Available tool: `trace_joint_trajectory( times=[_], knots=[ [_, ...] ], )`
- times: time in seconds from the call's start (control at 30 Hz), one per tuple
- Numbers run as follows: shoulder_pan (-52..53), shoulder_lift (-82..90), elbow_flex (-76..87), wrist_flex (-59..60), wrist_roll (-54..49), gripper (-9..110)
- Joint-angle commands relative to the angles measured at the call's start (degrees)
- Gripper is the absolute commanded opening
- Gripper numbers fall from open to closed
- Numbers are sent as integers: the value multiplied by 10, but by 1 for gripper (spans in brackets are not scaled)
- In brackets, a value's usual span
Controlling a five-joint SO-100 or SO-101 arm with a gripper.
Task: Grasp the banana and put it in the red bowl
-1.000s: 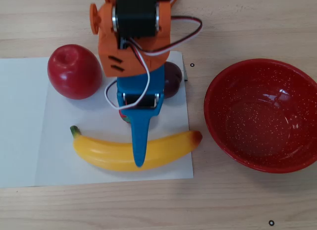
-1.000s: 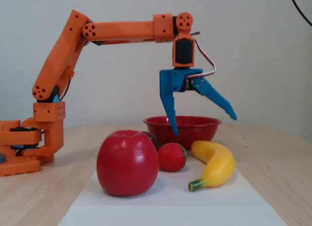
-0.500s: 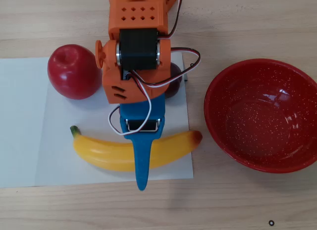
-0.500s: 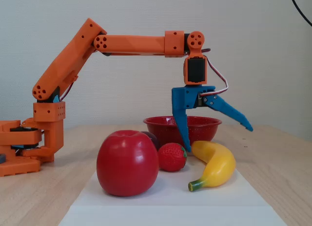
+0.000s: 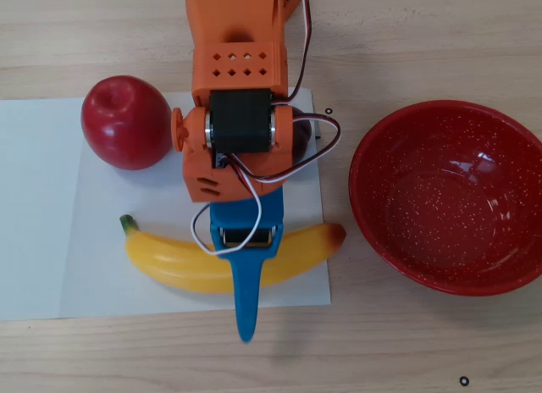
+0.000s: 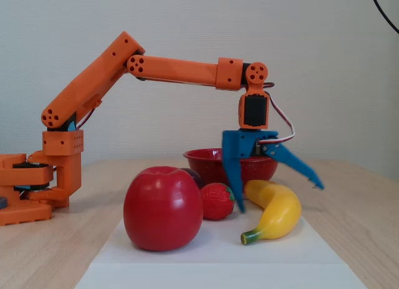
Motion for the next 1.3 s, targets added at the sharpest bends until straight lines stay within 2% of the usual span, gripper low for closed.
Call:
trace_joint_trajectory(
  times=[0.0,0.27,0.5,0.93,1.27],
  knots=[
    [-4,33,-56,-11,7,63],
    [-6,3,-71,-33,9,61],
    [-11,-1,-79,-28,2,50],
    [-22,17,-83,-40,11,0],
    [-30,69,-54,-42,14,0]
  ],
)
